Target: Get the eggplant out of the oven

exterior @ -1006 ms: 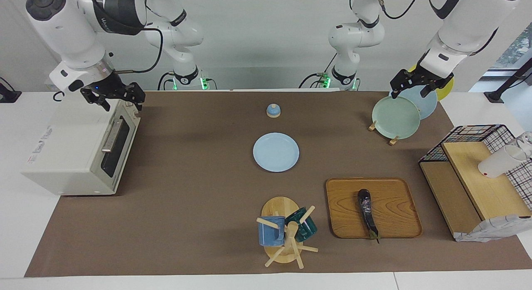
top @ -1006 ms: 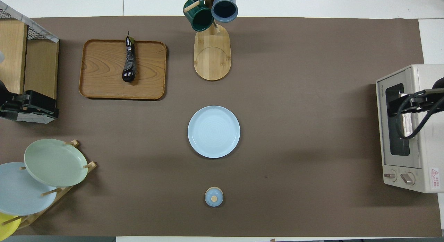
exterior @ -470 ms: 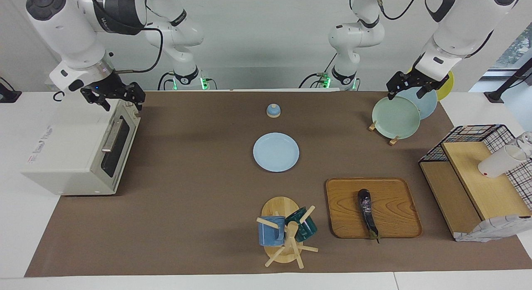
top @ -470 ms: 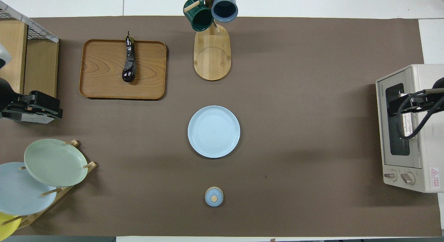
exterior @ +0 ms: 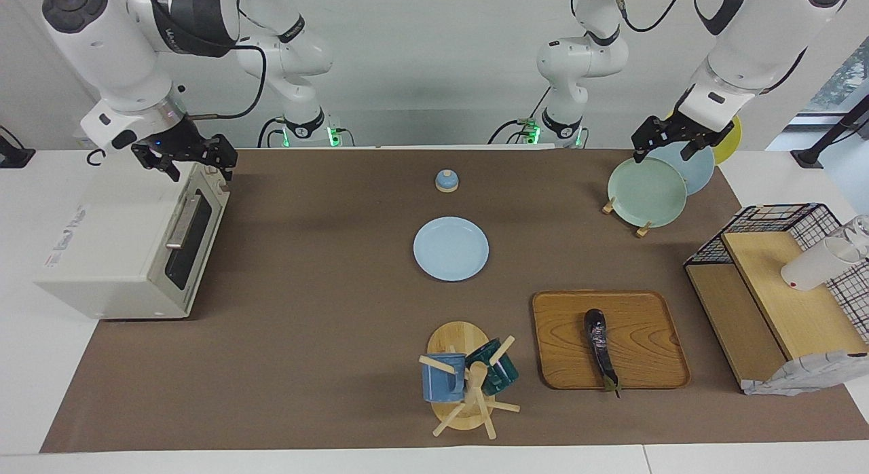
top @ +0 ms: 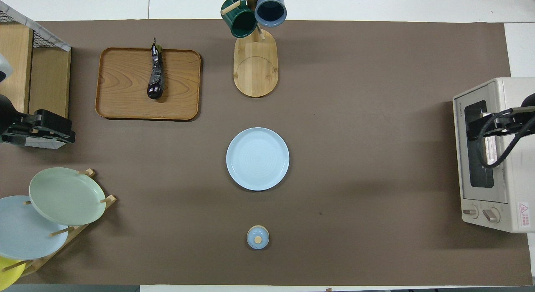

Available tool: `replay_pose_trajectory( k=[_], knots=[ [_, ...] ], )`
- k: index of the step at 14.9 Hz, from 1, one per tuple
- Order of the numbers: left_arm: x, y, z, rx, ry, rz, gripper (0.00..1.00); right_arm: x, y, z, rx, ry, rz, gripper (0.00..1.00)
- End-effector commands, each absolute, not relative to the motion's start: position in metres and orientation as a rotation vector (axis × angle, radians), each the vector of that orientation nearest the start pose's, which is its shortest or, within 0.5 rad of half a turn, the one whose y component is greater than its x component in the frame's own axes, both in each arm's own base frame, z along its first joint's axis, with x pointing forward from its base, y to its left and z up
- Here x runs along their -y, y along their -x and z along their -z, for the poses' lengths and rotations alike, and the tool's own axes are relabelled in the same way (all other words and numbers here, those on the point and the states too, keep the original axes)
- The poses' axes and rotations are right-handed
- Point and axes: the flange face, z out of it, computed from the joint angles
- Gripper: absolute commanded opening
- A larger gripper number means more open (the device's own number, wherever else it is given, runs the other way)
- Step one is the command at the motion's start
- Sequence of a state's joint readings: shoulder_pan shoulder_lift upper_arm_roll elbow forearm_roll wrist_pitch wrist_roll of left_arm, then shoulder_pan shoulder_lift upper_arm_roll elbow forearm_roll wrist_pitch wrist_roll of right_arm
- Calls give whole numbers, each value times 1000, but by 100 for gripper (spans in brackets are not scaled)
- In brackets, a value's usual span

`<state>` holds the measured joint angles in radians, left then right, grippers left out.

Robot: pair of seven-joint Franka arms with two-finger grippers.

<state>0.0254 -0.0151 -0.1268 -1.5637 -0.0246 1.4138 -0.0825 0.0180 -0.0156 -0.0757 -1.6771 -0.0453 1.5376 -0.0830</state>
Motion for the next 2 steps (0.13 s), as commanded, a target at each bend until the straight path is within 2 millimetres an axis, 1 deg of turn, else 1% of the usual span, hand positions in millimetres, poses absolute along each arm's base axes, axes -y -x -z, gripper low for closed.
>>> replay_pose_trajectory(
  k=[1,2],
  knots=[
    [52,-526,-628,-11,3135,-203,100,38,-537,-582,23,3142,-185,100],
    [52,-526,-629,-14,3136,-196,100,38,-537,-583,20,3144,-183,100]
  ],
)
